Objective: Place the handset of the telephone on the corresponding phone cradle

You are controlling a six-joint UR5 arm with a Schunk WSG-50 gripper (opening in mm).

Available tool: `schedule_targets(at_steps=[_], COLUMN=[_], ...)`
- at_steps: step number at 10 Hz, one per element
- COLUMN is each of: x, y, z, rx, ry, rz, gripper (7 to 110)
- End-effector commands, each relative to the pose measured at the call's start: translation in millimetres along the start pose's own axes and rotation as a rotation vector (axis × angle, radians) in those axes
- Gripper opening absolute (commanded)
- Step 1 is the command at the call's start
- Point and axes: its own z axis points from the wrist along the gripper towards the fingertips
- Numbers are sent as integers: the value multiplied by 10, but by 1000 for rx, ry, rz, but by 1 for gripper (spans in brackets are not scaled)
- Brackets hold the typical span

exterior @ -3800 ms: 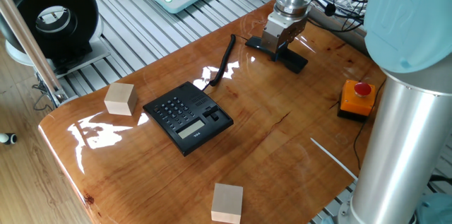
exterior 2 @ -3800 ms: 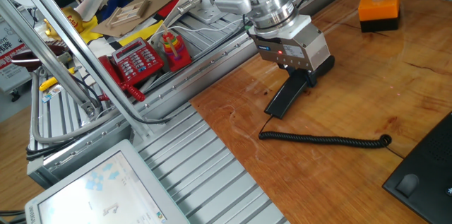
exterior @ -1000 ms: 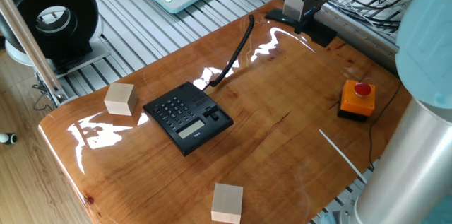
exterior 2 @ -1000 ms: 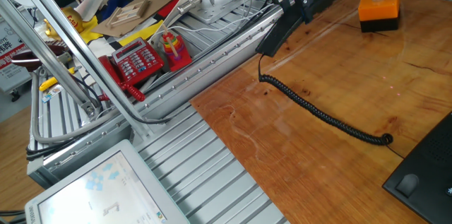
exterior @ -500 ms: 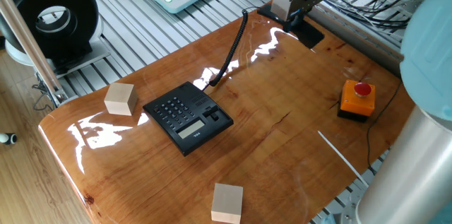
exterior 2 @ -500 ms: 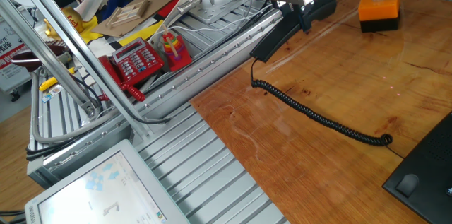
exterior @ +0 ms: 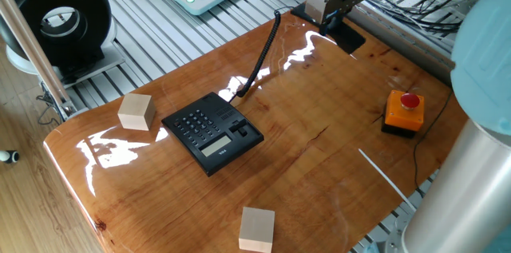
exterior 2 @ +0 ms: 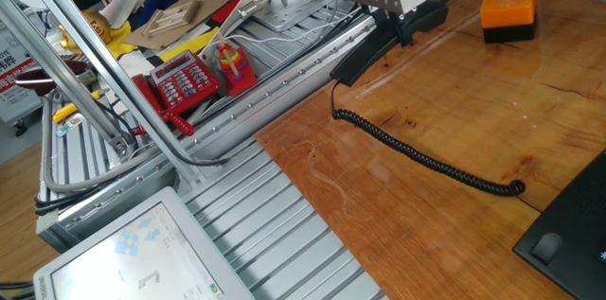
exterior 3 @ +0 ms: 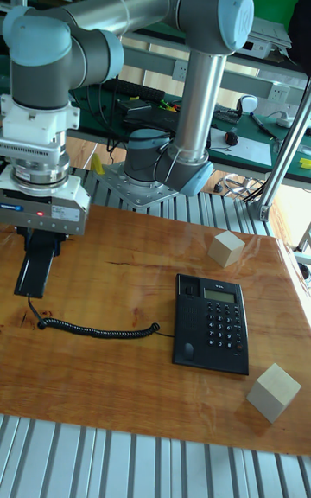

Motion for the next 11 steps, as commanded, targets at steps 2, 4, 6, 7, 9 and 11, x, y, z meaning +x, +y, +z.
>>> schedule_targets(at_steps=[2, 4, 6, 7, 9, 11], x=[-24, 237, 544, 654, 879, 854], y=[220, 477, 736, 827, 964, 953], z=[53, 278, 468, 512, 499, 473], rx=[-22, 42, 44, 33, -3, -6], ry=[-14, -10, -3, -5, 5, 5], rz=[14, 36, 41, 44, 60, 72], gripper=[7, 7, 7, 7, 7, 7])
